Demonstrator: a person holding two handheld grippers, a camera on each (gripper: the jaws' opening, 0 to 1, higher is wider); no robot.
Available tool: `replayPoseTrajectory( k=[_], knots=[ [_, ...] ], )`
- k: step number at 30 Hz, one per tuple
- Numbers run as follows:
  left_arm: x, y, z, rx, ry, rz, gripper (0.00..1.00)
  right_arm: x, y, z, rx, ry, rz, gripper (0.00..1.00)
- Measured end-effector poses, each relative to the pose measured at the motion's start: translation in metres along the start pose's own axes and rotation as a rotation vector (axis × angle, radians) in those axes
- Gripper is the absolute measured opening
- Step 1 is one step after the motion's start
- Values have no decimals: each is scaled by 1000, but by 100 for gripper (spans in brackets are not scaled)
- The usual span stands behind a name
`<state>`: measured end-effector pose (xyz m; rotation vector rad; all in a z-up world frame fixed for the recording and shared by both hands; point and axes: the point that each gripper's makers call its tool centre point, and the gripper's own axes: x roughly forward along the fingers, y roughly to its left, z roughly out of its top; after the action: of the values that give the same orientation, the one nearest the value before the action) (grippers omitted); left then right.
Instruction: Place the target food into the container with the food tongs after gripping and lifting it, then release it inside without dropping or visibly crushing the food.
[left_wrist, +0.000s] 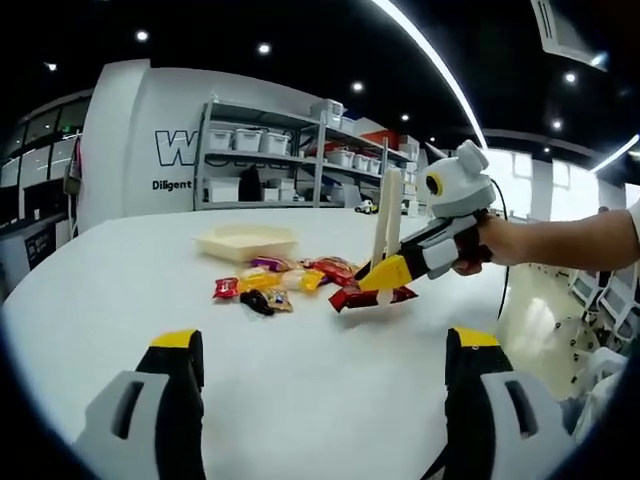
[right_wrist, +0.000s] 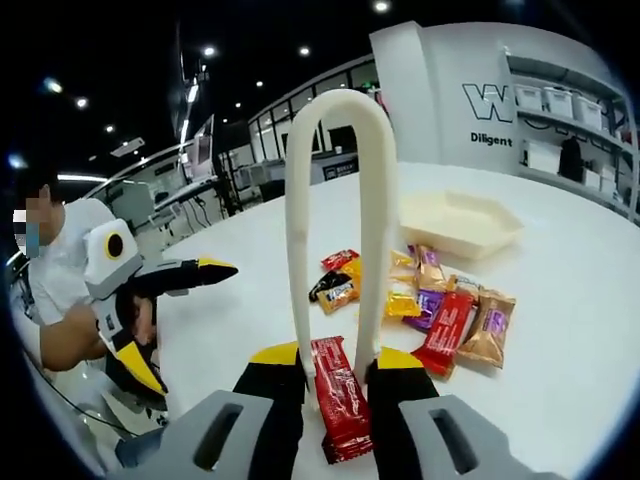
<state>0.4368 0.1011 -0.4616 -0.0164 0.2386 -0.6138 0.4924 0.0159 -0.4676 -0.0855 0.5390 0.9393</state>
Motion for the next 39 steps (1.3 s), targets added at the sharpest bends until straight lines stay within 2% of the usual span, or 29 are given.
replayPoseTrajectory(
  k=[9,17,25,35,39],
  knots=[
    [-2,-1,-1,4,5,4,99,-1,-2,0,13,-5,-1,18],
    [-1,-3,0,2,4,-1,99,1,1,-13,10,22,9,18],
    [-3,-1,0,9,6,6,99,4,4,-18,13,35,16,19],
    [-6,0,6,1,-15,5,99,4,9,-18,-9,41,12,19],
    [-4,-1,7,21,-16,8,99,4,6,-16,-9,36,6,19]
  ],
)
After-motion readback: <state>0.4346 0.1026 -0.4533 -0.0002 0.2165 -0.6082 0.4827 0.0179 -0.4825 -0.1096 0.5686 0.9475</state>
